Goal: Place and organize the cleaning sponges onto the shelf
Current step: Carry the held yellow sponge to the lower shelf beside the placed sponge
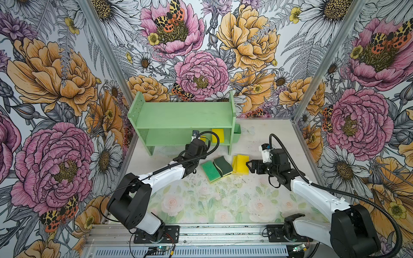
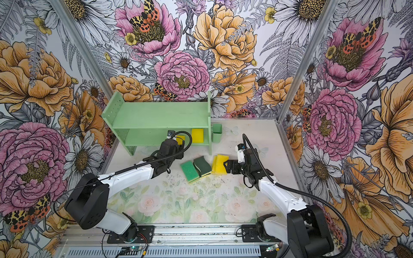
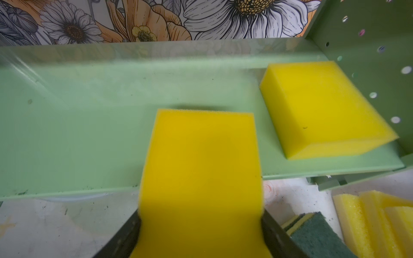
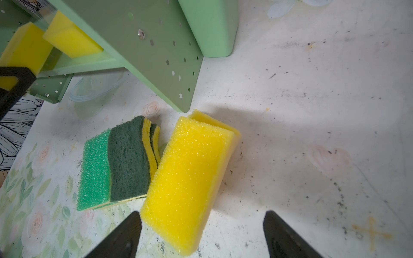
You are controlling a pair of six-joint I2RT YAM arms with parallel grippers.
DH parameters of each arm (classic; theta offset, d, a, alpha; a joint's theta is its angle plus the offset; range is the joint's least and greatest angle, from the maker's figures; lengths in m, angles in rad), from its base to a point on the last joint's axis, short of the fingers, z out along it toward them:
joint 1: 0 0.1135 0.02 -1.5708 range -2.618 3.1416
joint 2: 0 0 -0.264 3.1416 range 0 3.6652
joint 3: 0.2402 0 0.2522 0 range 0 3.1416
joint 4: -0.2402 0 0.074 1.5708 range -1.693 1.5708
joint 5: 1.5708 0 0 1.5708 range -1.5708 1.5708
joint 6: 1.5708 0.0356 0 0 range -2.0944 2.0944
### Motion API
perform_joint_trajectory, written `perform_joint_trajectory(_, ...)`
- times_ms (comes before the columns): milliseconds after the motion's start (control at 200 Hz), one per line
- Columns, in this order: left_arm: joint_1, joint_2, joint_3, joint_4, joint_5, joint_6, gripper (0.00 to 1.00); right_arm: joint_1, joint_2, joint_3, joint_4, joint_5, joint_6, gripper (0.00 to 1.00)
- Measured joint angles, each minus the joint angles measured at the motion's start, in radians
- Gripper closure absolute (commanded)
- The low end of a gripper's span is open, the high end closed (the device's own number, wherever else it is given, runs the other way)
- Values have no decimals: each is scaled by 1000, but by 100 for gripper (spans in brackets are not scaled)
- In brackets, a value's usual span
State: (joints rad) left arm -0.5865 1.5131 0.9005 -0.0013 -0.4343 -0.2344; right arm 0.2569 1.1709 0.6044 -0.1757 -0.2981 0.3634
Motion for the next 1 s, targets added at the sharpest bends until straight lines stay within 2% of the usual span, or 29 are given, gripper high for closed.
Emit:
perform_joint_trajectory(450, 14, 68, 63, 33, 55, 18, 33, 0, 10, 35, -9, 7, 4, 13)
perform_joint_trajectory(1001, 6, 104, 73, 60, 61, 32, 33, 0, 35, 35, -16, 14, 4, 12)
